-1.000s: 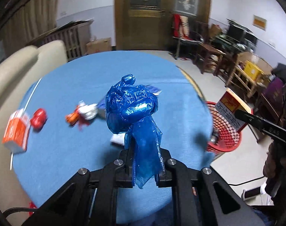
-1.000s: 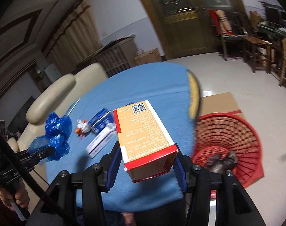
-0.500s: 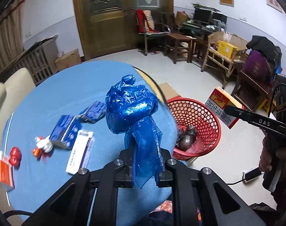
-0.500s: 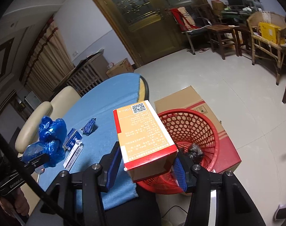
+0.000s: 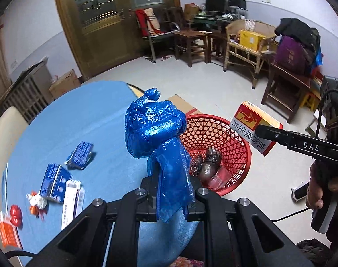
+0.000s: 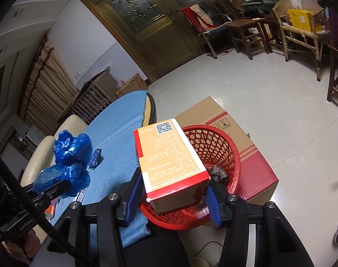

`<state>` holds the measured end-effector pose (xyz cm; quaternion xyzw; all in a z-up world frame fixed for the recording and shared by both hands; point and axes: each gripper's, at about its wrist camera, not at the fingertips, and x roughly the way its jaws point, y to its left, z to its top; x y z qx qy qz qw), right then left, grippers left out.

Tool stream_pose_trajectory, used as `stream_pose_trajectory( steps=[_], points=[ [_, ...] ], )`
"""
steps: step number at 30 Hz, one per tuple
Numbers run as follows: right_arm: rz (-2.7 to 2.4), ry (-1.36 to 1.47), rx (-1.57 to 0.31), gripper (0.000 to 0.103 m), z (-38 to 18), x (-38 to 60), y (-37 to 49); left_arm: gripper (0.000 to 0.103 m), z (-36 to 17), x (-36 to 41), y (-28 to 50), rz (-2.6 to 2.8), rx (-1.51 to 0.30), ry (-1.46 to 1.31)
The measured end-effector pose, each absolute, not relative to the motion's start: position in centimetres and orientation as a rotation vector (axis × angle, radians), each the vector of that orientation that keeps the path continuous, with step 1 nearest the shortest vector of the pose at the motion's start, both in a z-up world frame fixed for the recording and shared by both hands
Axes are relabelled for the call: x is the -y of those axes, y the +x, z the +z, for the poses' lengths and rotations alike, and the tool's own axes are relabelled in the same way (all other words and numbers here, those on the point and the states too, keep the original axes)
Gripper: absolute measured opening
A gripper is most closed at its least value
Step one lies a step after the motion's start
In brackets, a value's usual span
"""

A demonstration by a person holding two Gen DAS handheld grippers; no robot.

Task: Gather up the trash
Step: 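Carry the blue bag and medicine box over the red wastebasket and release both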

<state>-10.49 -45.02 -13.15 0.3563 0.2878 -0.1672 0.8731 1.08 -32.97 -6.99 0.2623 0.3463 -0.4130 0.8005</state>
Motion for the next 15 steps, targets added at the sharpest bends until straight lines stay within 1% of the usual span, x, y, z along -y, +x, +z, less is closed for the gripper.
stream_pose_trajectory(
  steps=[15],
  points=[
    [-0.353,0.839,-0.611,0.055,-14.5,46.6,-10.6,0.016,-8.8,36.5,0.2,-0.916,-0.744,0.652]
  ],
)
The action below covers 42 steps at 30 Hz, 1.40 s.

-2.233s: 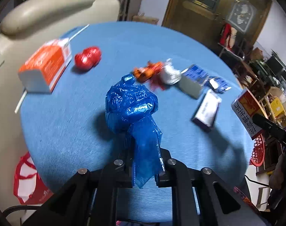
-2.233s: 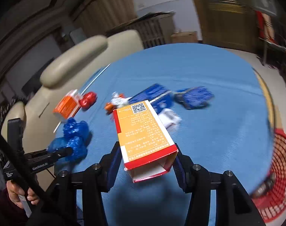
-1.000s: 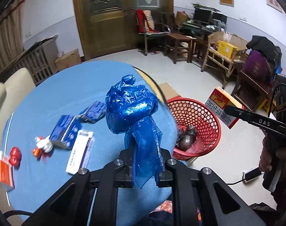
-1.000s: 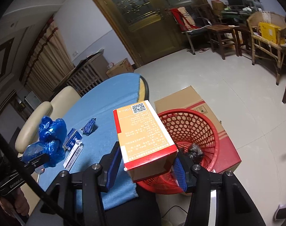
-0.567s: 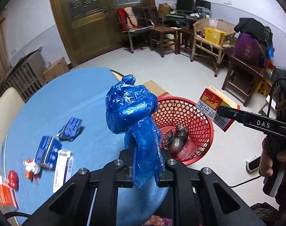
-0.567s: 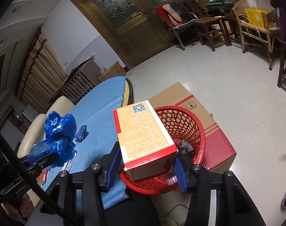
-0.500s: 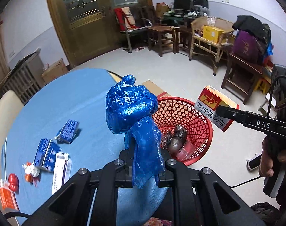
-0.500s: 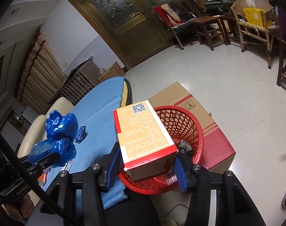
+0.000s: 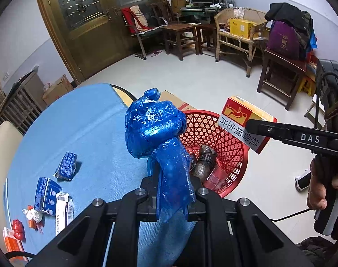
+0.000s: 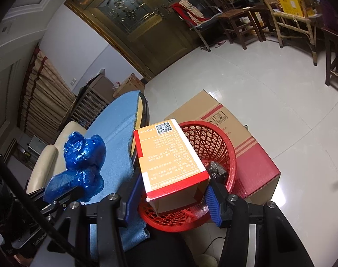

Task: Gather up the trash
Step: 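Carry the blue bag and medicine box over the red wastebasket and release both, then move both tools back over the table toward the remaining trash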

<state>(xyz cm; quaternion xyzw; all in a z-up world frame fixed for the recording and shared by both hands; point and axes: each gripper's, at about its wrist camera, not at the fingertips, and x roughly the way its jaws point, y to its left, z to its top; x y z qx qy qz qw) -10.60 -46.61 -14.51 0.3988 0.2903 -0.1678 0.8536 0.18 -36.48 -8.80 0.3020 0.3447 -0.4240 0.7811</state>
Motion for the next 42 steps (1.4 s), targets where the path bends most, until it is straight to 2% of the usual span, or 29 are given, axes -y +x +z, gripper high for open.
stream_pose_trajectory(
  steps=[8,10,11,12,26,32,37,42],
  points=[
    [-0.364,0.892,-0.615,0.058,-15.5,47.6,-9.9,0.018,-9.7,37.5,0.5,-0.945,-0.783,0.652],
    [-0.357,0.905,-0.624,0.060,-15.9,47.8,-9.5,0.027,-9.9,37.7,0.8,-0.954,-0.802,0.639],
    [-0.355,0.912,-0.631,0.061,-16.1,48.0,-9.2,0.043,-10.0,37.7,1.0,-0.956,-0.809,0.634],
    [-0.356,0.918,-0.637,0.061,-16.3,48.0,-9.0,0.051,-10.0,37.5,1.2,-0.950,-0.805,0.623],
    [-0.325,0.880,-0.643,0.061,-14.6,46.5,-8.1,0.052,-9.9,29.0,4.3,-0.773,-0.854,0.503],
    [-0.256,0.814,-0.671,0.061,-12.9,43.3,-5.5,0.052,-8.1,25.0,5.4,-0.637,-0.803,0.465],
    [-0.202,0.745,-0.692,0.061,-11.3,40.2,-3.3,0.059,-6.8,21.2,6.1,-0.526,-0.731,0.439],
    [-0.144,0.692,-0.722,0.061,-10.5,37.0,-1.0,0.059,-6.1,18.0,7.0,-0.437,-0.703,0.418]
  ],
)
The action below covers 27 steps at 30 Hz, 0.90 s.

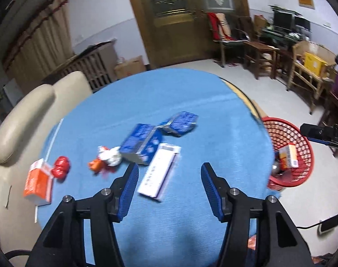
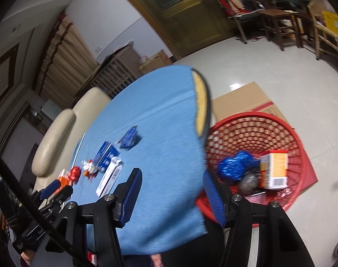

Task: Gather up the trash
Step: 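Move both tools back over the table toward the remaining trash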

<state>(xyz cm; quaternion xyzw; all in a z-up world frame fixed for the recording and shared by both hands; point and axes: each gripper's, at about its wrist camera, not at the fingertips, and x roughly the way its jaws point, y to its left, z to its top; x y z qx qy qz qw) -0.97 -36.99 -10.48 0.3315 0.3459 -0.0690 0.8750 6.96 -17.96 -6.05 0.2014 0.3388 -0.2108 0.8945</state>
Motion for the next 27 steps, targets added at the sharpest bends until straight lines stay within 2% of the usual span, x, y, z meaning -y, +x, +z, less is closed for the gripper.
stream_pose_trajectory(
  steps=[22,27],
  points=[
    [-0.024,0.589,-0.785,0.061,-10.0,30.3,3.4,0.059,-5.9,14.1,7.6,-0.365,-0.688,0.381],
    [0.005,0.586,-0.813,0.061,-10.3,29.6,4.9,0.059,-6.8,12.1,9.0,-0.339,-0.733,0.341]
  ],
)
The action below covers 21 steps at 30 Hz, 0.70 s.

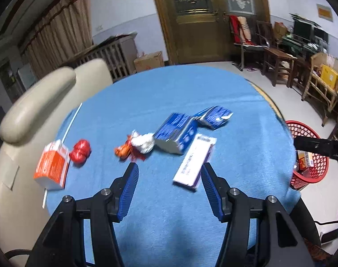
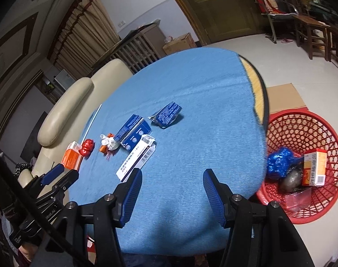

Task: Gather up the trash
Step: 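Move both tools back over the table toward the remaining trash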

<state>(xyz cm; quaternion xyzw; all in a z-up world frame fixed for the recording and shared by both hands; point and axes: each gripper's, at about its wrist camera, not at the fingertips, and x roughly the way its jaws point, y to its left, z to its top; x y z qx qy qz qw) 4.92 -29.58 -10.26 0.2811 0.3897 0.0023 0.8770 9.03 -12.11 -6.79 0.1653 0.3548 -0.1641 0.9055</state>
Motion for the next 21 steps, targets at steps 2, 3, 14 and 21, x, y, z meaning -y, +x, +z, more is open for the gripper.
stream_pose_trajectory(
  steps=[2,3,14,21],
  points=[
    [0.025,0.581,-0.833,0.061,-10.4,29.0,6.0,0.059,-7.7,10.1,10.2,-0.291,-0.763,0.319],
    [0.035,0.578,-0.848,0.061,-10.5,28.7,6.7,0.059,-8.2,8.9,10.9,-0.262,-0.783,0.305],
    [0.109,0.593,-1.058,0.064,-13.7,22.0,16.1,0.060,-11.3,-3.0,16.0,-0.046,-0.891,0.175],
    [0.002,0.571,-1.224,0.064,-16.6,17.8,21.8,0.060,-11.3,-8.0,22.9,0.018,-0.917,0.117]
  ],
)
